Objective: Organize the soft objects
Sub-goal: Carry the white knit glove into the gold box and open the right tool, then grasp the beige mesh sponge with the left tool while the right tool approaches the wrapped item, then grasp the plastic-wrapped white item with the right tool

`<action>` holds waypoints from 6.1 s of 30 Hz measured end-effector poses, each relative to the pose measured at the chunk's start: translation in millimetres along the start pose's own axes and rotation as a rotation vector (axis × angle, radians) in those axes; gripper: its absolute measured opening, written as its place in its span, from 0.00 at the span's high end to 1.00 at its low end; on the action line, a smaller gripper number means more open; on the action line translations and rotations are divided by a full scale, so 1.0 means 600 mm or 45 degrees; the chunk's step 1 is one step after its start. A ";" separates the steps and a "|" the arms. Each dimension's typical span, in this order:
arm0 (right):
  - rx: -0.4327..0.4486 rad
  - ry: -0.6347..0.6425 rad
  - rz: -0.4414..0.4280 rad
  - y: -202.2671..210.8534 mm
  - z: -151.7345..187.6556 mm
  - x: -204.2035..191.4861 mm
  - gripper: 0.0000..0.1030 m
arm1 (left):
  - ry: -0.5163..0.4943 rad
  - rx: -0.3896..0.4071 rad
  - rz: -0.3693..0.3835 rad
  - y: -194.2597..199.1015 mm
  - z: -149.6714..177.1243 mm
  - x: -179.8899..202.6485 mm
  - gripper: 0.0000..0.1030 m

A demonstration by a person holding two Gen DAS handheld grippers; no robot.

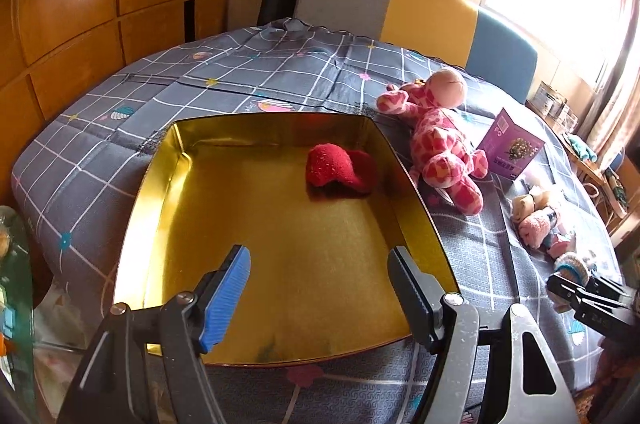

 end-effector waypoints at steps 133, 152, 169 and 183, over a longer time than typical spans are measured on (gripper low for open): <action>0.193 -0.636 0.206 0.041 0.001 0.386 0.47 | -0.815 -0.494 0.747 -0.327 0.004 0.637 0.82; 0.125 -0.429 0.147 -0.022 -0.119 0.399 0.47 | -0.600 -0.371 0.641 -0.153 0.052 0.444 0.82; -0.234 -0.215 0.263 -0.252 -0.248 0.466 0.47 | -0.497 -0.388 0.690 -0.126 0.052 0.394 0.82; 0.063 -0.327 0.248 -0.118 -0.249 0.450 0.67 | -0.476 -0.342 0.682 -0.095 0.056 0.378 0.82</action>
Point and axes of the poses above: each gripper's, at about its wrist camera, not at the fingertips, and y roughly against the way its jaws point, x to its right, z to its underside, the point moved 5 cm from there along -y, roughly the way its jaws point, and after that the axes turned 3 degrees about y, right-handed, at the moved point
